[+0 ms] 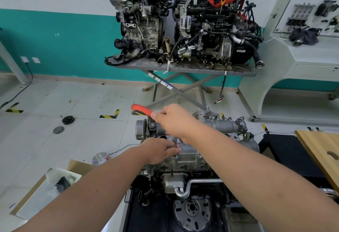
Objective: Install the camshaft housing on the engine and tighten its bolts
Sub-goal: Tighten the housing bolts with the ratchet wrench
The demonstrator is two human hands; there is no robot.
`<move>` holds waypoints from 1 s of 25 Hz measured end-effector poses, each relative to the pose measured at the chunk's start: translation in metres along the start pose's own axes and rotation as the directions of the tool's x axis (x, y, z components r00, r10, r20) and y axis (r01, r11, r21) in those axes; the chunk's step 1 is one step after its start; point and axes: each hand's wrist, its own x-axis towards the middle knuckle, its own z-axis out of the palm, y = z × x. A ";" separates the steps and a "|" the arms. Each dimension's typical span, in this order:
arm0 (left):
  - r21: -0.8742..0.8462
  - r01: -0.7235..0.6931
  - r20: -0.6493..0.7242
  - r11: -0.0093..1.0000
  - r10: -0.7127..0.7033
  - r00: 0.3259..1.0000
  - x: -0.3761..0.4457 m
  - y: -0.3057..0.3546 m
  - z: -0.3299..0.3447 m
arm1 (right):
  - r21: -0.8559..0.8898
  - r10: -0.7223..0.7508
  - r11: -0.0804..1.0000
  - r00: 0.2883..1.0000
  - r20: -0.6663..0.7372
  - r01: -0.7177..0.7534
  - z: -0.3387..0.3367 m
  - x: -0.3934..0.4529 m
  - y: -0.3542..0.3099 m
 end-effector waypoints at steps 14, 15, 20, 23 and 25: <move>-0.046 0.011 -0.046 0.999 -0.013 0.999 0.002 0.001 -0.001 | 0.832 0.027 0.513 0.973 0.230 -0.211 -0.017 0.003 0.030; -0.051 0.014 -0.043 0.999 -0.016 0.999 0.002 0.001 -0.001 | 0.844 0.014 0.493 0.972 0.236 -0.213 -0.016 0.002 0.033; -0.053 0.010 -0.039 0.999 -0.012 0.999 0.001 0.000 -0.001 | 0.857 -0.054 0.406 0.928 0.368 -0.316 -0.025 0.003 0.038; -0.048 0.004 -0.039 0.999 -0.006 0.999 -0.001 0.002 -0.001 | 0.795 -0.057 0.487 0.895 0.442 -0.361 -0.026 0.001 0.034; -0.041 -0.008 -0.039 0.999 0.006 0.999 -0.003 0.002 -0.002 | 0.729 -0.051 0.561 0.863 0.502 -0.391 -0.026 0.002 0.033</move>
